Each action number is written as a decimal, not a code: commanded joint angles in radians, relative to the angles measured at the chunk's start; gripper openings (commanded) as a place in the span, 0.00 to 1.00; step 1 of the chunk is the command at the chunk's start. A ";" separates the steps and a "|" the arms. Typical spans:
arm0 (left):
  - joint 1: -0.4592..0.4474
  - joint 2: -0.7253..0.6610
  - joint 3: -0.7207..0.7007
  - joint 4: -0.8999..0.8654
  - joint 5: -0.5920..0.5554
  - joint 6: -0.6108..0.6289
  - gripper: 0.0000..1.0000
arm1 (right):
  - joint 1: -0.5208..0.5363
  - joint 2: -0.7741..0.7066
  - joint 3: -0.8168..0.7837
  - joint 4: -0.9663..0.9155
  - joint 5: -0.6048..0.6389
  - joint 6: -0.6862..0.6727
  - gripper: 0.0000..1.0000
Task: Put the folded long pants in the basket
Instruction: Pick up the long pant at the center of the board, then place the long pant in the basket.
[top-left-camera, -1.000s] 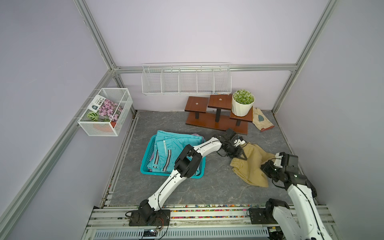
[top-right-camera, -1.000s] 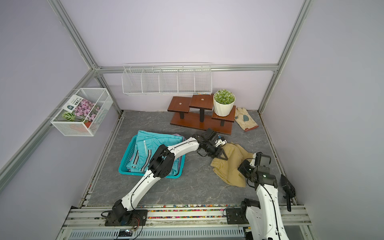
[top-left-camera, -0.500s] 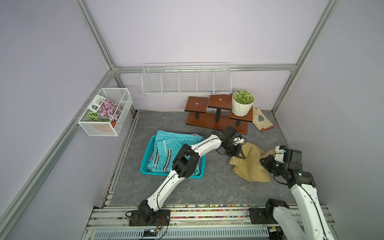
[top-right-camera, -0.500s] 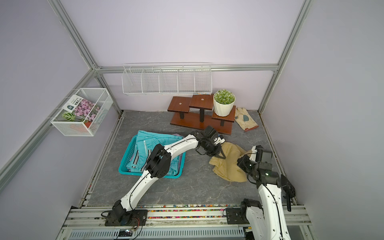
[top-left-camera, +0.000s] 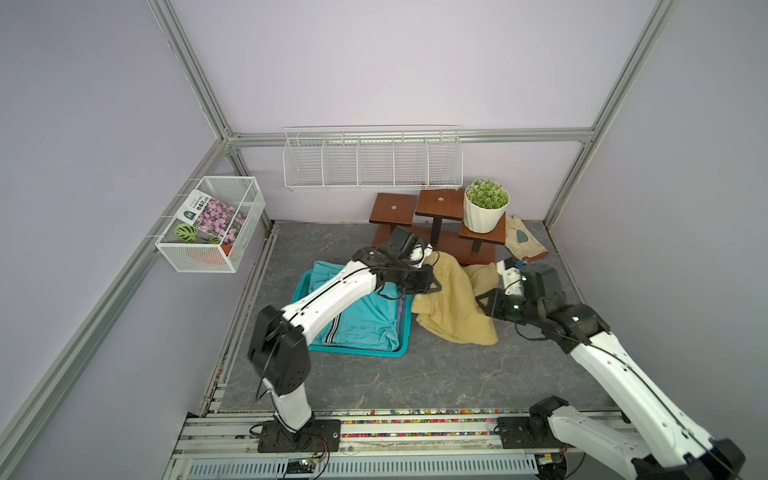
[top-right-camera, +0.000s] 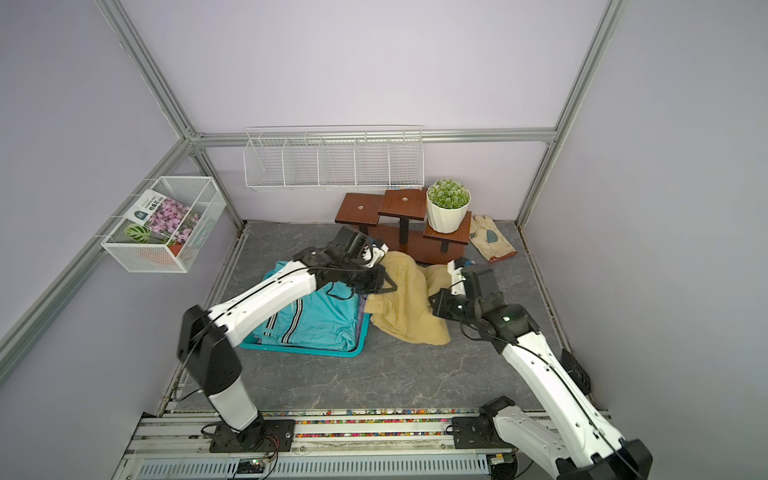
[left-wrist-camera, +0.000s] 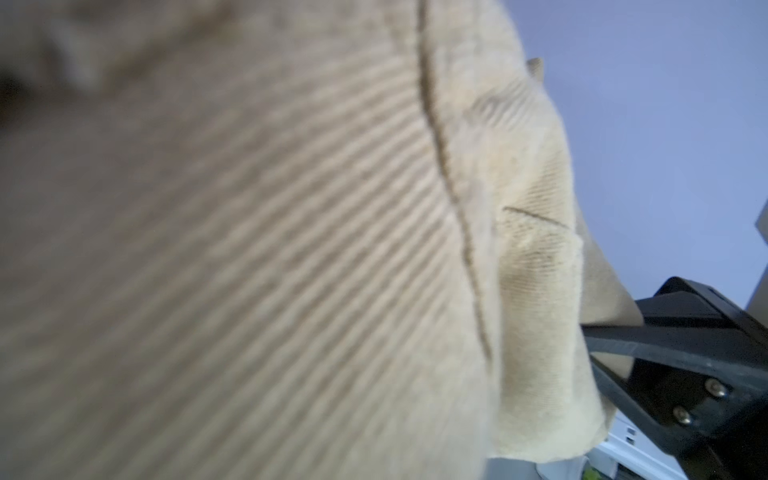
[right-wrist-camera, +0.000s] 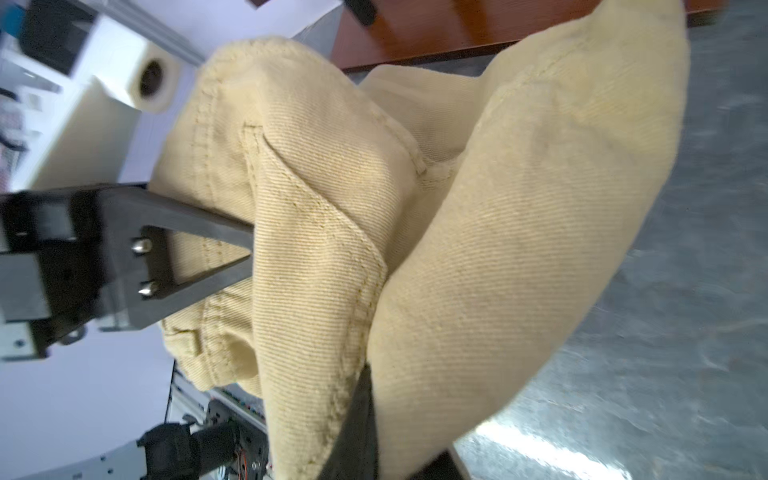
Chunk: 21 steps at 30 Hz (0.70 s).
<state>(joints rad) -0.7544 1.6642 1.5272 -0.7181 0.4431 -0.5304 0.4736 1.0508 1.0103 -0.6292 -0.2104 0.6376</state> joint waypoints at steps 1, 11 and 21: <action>-0.012 -0.208 -0.062 -0.036 -0.218 -0.025 0.00 | 0.137 0.094 0.116 0.116 0.106 0.007 0.00; 0.426 -0.552 -0.351 -0.107 -0.283 -0.035 0.00 | 0.397 0.551 0.518 0.106 0.201 -0.025 0.00; 0.598 -0.481 -0.376 -0.123 -0.222 -0.002 0.00 | 0.514 0.725 0.508 0.231 0.259 0.004 0.00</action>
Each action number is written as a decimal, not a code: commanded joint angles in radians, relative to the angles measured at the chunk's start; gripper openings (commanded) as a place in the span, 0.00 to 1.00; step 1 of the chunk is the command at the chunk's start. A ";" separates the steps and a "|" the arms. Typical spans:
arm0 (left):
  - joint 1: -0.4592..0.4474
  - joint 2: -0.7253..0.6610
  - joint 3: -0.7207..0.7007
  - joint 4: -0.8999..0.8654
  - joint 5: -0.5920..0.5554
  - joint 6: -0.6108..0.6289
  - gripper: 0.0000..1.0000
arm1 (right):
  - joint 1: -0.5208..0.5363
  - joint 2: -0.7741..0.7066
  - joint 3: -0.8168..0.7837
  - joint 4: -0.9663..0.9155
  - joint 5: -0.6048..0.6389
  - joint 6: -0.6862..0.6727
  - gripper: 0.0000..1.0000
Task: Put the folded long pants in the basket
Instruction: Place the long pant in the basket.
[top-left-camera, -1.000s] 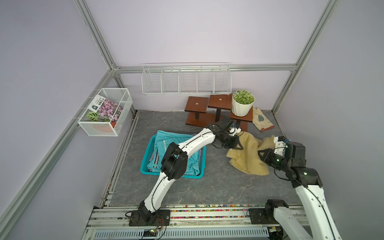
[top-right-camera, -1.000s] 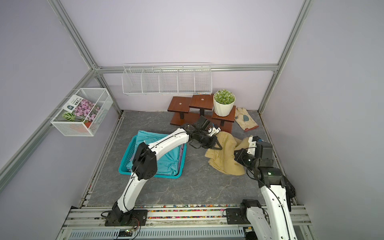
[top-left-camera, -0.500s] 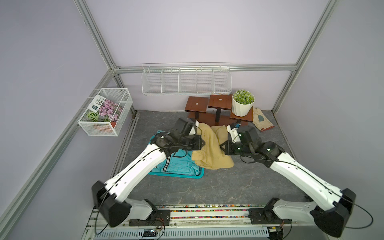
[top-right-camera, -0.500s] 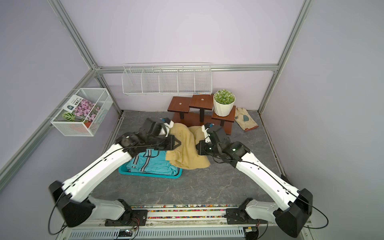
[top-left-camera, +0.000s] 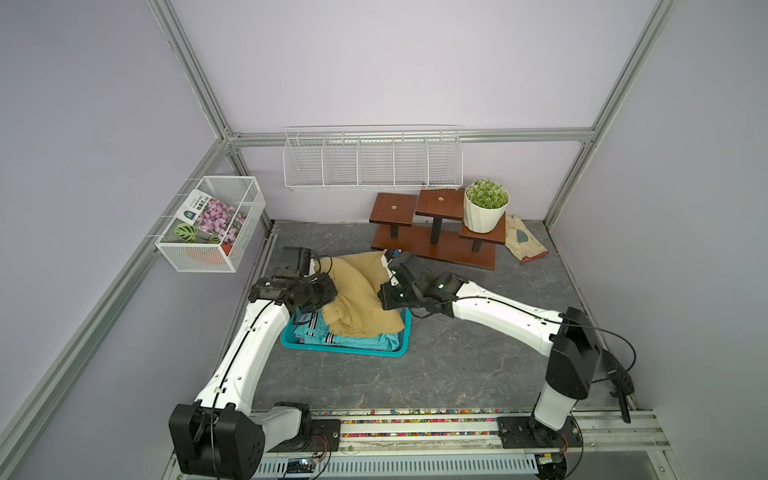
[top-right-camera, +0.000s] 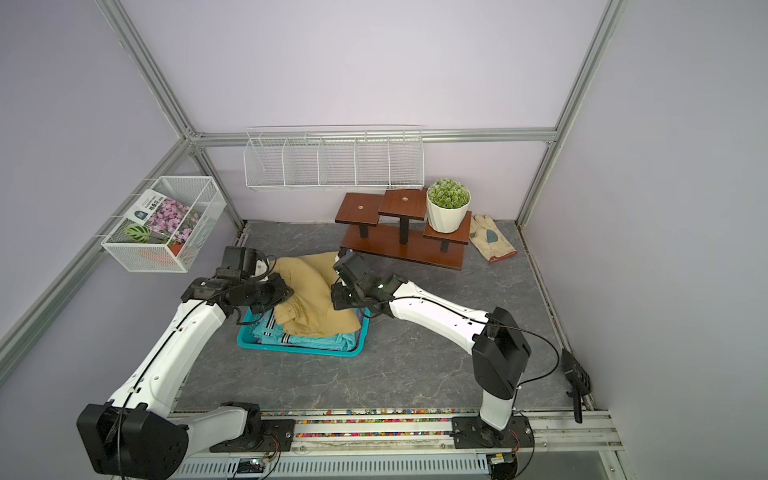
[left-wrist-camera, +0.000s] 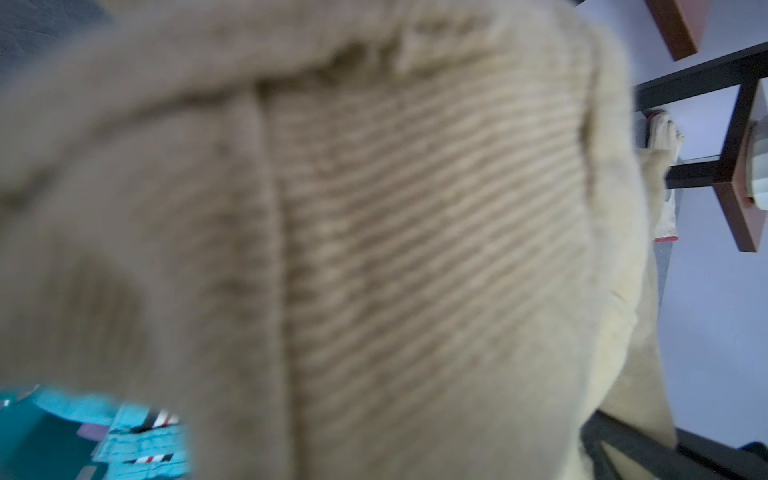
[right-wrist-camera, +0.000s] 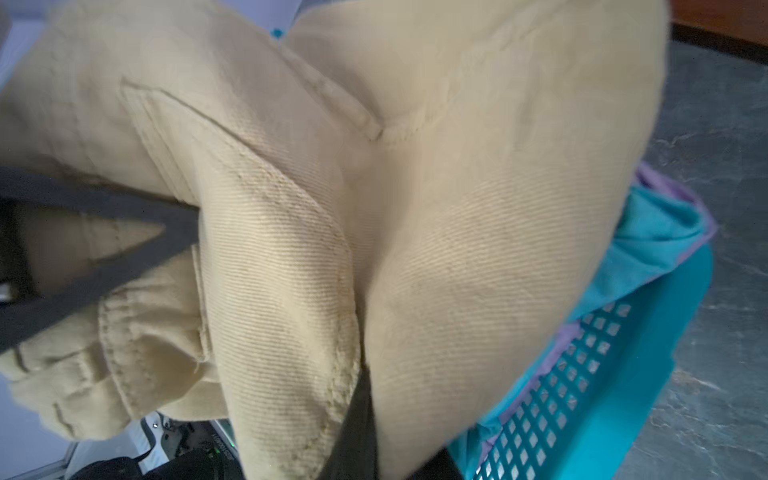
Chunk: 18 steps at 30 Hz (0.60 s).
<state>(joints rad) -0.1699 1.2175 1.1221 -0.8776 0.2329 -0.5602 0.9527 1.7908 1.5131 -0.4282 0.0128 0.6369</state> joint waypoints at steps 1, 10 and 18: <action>0.013 -0.041 0.021 0.053 0.010 0.039 0.00 | 0.043 -0.010 0.018 0.026 0.040 0.002 0.00; 0.013 -0.013 0.150 -0.153 -0.079 0.162 0.00 | 0.066 -0.097 -0.003 -0.013 0.110 0.014 0.00; 0.013 0.025 0.076 -0.155 -0.246 0.171 0.00 | 0.054 -0.043 -0.121 0.032 0.158 0.061 0.00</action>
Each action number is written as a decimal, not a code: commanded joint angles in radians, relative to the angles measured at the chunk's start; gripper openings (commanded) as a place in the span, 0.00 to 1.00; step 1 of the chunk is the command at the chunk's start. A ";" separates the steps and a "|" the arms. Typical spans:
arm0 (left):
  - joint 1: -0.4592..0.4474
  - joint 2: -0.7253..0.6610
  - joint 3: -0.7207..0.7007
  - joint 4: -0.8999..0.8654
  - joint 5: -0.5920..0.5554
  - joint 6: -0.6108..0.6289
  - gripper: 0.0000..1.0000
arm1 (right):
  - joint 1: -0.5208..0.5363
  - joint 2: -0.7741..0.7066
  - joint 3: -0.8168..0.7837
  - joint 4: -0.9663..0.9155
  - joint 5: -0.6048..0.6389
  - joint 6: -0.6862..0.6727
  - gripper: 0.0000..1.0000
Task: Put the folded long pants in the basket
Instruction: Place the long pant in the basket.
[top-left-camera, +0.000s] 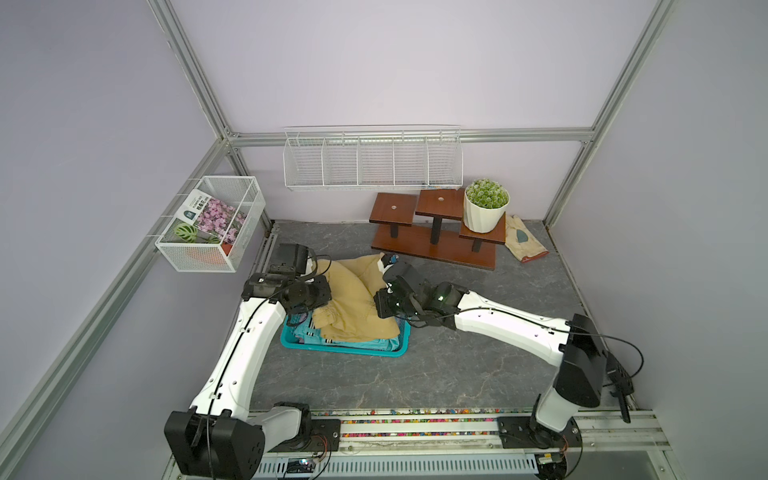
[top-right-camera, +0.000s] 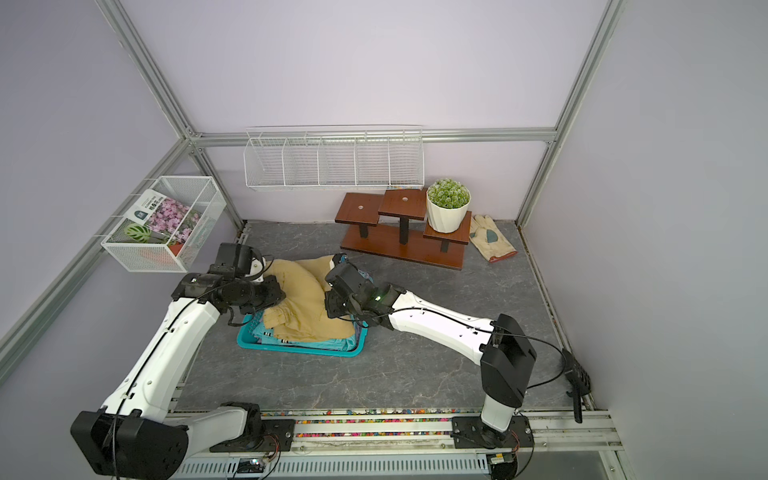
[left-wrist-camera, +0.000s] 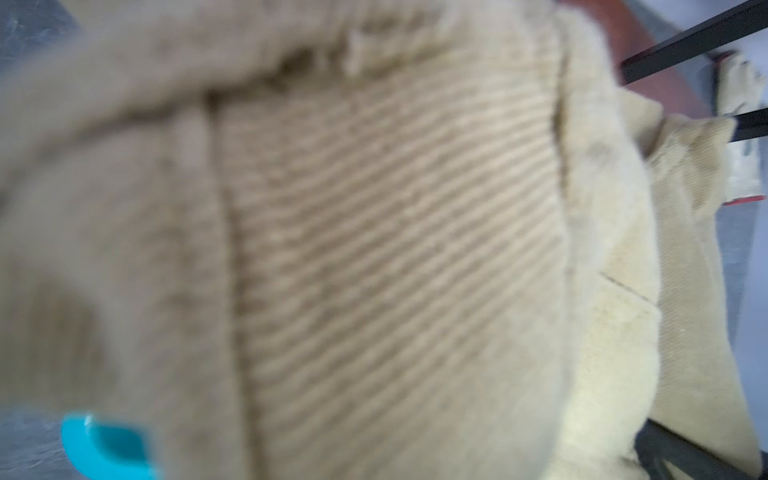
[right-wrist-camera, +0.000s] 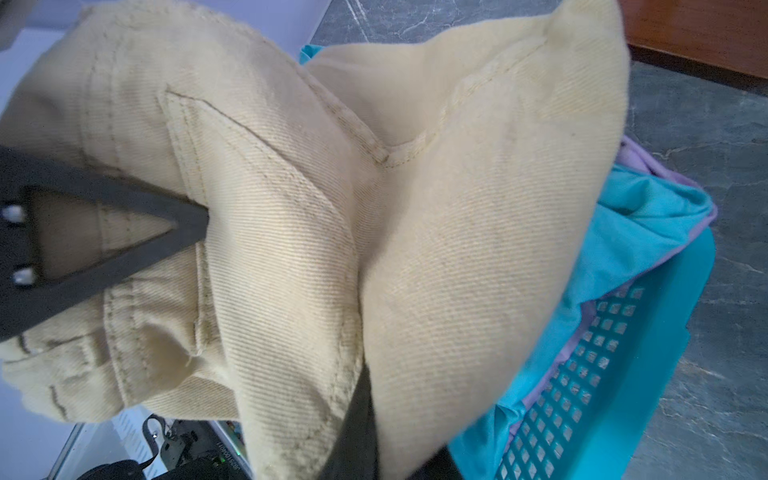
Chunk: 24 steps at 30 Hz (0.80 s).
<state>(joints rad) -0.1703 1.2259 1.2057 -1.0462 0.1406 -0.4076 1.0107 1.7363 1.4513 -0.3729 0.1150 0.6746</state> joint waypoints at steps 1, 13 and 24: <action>0.014 0.018 -0.015 0.017 -0.156 0.029 0.00 | -0.004 0.010 -0.094 -0.002 0.065 0.036 0.00; 0.014 0.134 -0.083 0.006 -0.262 0.023 0.00 | -0.011 0.010 -0.241 0.042 0.147 0.065 0.00; 0.013 0.208 -0.066 -0.016 -0.271 0.006 0.00 | -0.004 -0.064 -0.364 0.044 0.269 0.095 0.00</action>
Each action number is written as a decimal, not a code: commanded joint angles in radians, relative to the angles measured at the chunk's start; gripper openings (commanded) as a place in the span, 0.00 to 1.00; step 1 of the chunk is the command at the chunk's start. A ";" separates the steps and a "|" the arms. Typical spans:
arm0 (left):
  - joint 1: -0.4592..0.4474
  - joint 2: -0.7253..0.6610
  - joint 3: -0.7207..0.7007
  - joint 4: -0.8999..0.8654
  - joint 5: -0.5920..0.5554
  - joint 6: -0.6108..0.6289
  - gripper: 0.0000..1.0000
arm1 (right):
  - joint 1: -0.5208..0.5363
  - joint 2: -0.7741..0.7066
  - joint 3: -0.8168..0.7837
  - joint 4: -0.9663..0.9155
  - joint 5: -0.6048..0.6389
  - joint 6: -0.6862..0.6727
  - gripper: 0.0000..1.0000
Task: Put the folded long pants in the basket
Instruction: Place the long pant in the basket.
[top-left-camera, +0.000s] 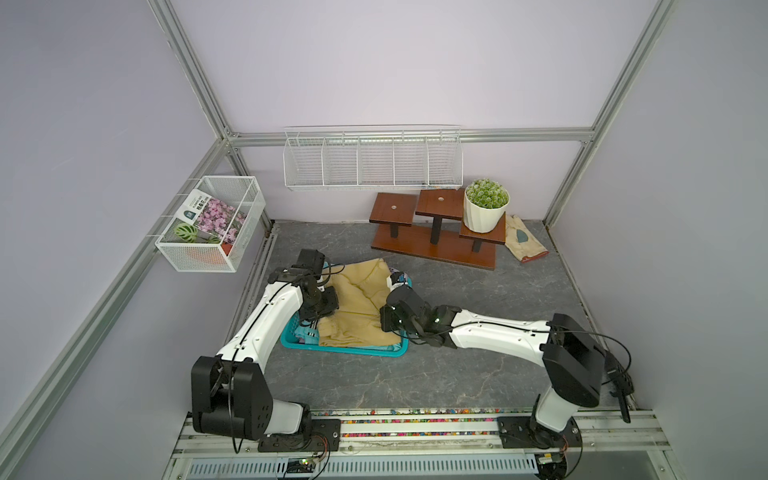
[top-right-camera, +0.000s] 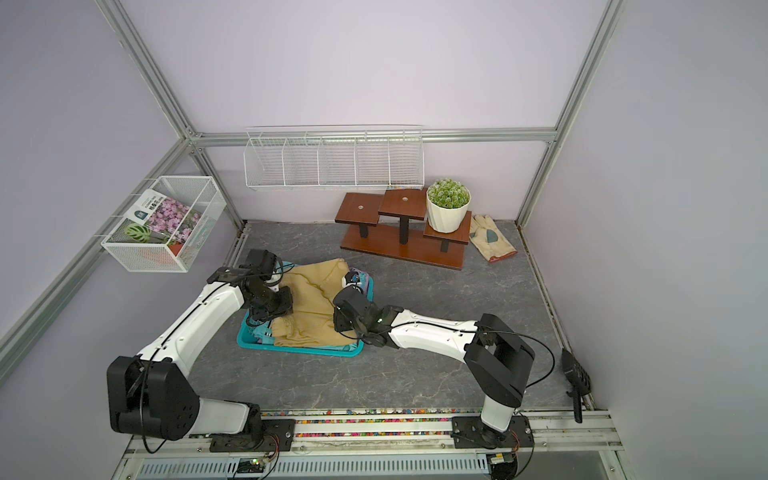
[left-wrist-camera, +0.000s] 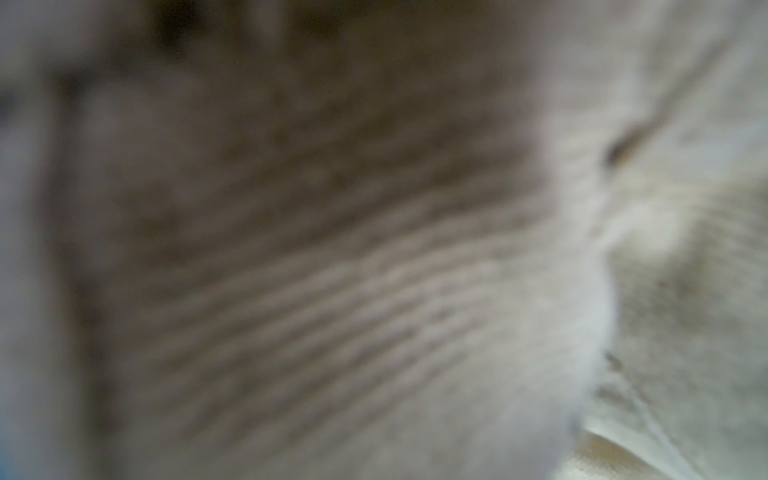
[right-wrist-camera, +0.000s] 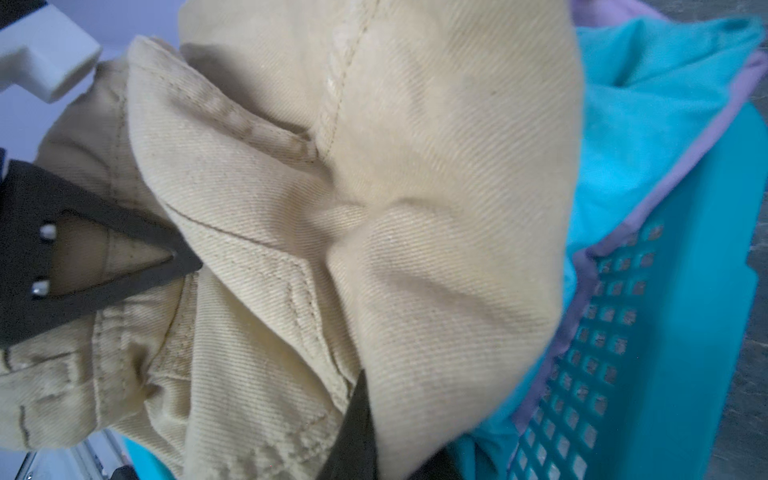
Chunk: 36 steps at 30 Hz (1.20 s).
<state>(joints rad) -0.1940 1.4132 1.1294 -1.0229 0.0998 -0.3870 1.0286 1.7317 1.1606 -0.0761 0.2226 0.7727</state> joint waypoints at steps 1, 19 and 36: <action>0.038 0.009 0.017 -0.045 -0.234 -0.015 0.01 | -0.025 -0.071 -0.078 -0.268 0.185 -0.003 0.00; 0.038 -0.252 0.411 -0.234 -0.366 -0.093 0.37 | -0.037 -0.152 -0.012 -0.301 0.180 -0.103 0.32; 0.034 -0.141 0.153 0.276 0.077 -0.266 0.00 | -0.036 0.078 0.461 -0.331 0.069 -0.290 0.44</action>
<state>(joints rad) -0.1574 1.2968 1.3071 -0.8940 0.1310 -0.5823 0.9989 1.7096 1.5856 -0.3809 0.3332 0.5072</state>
